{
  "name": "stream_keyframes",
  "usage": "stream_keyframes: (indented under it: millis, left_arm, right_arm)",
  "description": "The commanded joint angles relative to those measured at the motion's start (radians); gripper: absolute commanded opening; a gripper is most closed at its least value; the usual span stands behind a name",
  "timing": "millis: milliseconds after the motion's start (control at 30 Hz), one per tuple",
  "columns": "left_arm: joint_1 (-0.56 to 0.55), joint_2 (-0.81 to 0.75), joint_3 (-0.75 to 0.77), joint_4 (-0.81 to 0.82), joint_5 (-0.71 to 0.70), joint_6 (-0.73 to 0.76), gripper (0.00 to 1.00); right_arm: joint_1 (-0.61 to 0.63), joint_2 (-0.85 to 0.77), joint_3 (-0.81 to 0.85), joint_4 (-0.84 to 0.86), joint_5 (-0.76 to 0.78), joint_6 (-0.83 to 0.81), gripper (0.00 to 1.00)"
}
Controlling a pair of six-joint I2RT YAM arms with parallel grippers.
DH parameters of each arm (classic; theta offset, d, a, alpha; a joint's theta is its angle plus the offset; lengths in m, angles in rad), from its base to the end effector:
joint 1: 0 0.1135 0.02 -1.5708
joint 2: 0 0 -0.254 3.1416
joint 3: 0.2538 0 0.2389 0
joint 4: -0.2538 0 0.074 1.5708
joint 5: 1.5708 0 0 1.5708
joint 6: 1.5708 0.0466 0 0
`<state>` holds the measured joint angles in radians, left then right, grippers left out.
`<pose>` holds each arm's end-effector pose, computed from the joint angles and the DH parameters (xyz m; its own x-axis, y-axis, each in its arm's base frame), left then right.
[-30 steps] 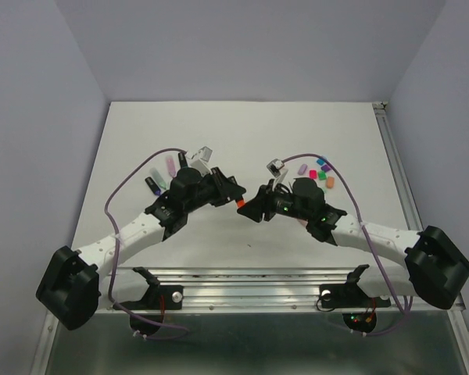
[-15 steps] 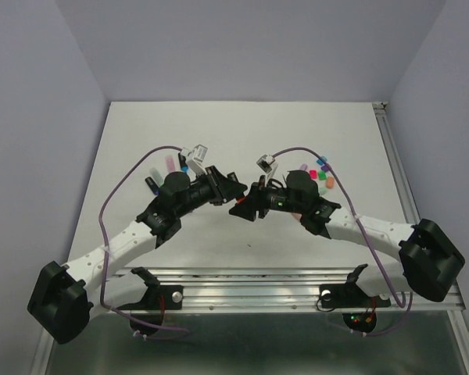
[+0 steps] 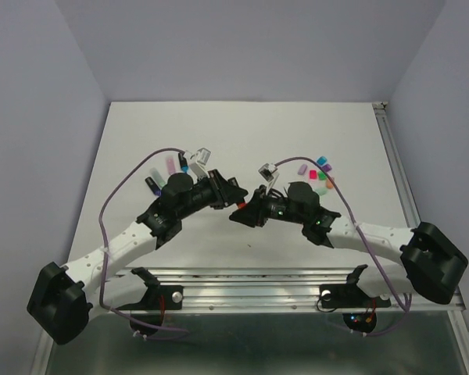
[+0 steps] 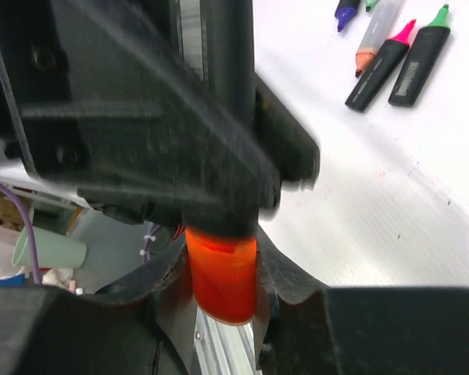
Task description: Open the pen caps
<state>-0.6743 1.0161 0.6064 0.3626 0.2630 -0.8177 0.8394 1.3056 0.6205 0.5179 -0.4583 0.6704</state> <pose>0.1808 -0.1600 0.2867 -0.6130 -0.4119 -0.6742 0.5242 0.4264 -0.7371 0.1748 0.2256 0.2395 -0.6828 0.0734 -0.7269 -0.6822 0.2919 0.6703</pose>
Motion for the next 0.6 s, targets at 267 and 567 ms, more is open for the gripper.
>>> stream_keyframes:
  millis: [267, 567]
  left_arm:
    - [0.338, 0.047, 0.156, -0.034, -0.147, 0.161, 0.00]
    - [0.346, -0.042, 0.075, -0.135, -0.136, 0.166, 0.00]
  right_arm:
    - [0.228, -0.178, -0.202, -0.002, 0.187, 0.095, 0.01]
    - [0.219, -0.195, -0.037, -0.388, 0.581, 0.066, 0.01]
